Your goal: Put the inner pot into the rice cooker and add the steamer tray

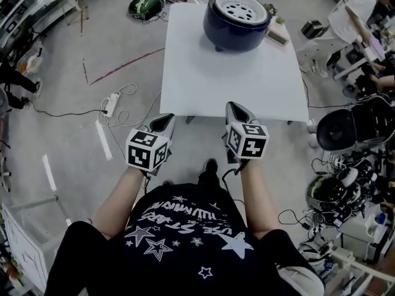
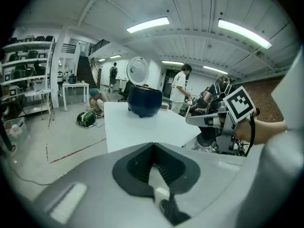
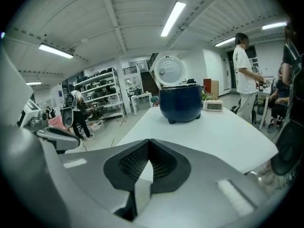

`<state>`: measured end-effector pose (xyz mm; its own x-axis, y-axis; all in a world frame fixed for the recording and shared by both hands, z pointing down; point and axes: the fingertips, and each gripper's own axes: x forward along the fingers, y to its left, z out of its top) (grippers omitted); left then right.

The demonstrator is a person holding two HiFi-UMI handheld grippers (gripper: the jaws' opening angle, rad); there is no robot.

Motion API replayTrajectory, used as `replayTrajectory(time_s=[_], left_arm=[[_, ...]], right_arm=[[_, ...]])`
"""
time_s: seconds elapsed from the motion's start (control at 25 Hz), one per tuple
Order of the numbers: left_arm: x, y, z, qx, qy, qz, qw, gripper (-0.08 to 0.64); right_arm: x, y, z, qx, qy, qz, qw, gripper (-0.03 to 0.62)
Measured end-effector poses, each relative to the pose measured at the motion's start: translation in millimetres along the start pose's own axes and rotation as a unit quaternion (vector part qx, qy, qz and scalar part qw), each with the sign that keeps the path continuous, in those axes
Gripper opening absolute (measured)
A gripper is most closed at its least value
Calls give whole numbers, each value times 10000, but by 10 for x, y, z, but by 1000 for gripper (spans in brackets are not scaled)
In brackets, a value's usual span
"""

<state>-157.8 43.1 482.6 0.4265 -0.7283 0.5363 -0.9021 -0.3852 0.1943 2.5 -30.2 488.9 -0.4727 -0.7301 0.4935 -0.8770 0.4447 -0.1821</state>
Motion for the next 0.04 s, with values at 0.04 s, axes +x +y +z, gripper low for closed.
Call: replayTrajectory(time_s=[0.04], left_arm=[[-65,47,-32,-15,0,-23,10000,0]], right_arm=[[-21,73,-20,20,-4,-35,10000,25]])
